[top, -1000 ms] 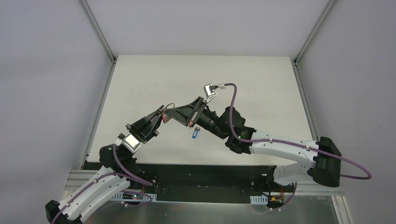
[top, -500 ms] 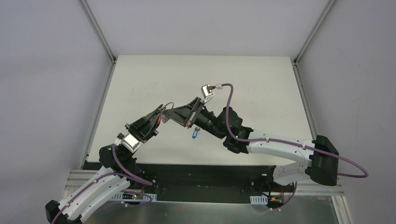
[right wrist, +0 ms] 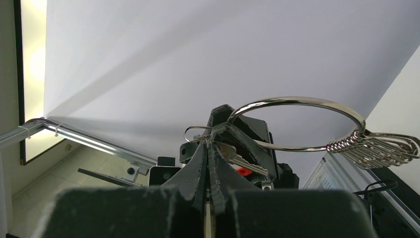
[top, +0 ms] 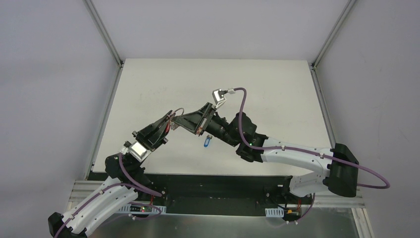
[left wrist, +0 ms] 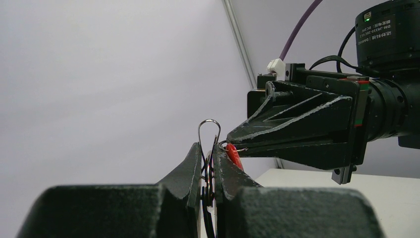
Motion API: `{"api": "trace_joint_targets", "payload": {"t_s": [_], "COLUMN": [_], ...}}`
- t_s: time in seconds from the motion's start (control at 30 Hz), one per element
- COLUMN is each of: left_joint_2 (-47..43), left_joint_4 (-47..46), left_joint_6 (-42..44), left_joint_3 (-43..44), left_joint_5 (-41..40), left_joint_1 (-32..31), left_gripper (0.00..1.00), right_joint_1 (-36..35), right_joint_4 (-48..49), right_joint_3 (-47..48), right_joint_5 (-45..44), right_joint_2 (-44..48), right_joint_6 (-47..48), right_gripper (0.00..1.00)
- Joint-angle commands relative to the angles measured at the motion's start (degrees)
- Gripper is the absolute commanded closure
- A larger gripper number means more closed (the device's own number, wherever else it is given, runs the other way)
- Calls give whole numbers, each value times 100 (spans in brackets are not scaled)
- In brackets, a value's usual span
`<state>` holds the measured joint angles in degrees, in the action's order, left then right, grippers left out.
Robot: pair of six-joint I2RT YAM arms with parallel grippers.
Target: Put the keys on the keyring
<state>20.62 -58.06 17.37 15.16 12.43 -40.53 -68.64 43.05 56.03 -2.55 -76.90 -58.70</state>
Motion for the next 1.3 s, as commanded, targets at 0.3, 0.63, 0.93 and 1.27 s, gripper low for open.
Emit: {"api": "trace_joint_targets", "payload": {"t_s": [0.3, 0.63, 0.93, 1.27], "left_joint_2": [97, 718, 1008, 1195], "left_joint_4": [249, 354, 737, 2368], "left_joint_6": [-215, -936, -1903, -3272], "left_joint_3": [278, 456, 528, 915], "left_joint_5": [-80, -406, -1069, -1439], "left_joint_1": [-51, -51, -51, -50], "left_gripper": [100, 100, 100, 100], "right_joint_1": [193, 251, 249, 246], "right_joint_4": [-1089, -4499, -7225, -8117], "right_joint_3": [-86, -636, -906, -1451], "right_joint_5": [-171, -1473, -2471, -2622], "right_joint_2": [932, 2952, 3409, 2797], "right_joint_6": [348, 998, 1115, 976], "right_gripper": [100, 100, 100, 100]}}
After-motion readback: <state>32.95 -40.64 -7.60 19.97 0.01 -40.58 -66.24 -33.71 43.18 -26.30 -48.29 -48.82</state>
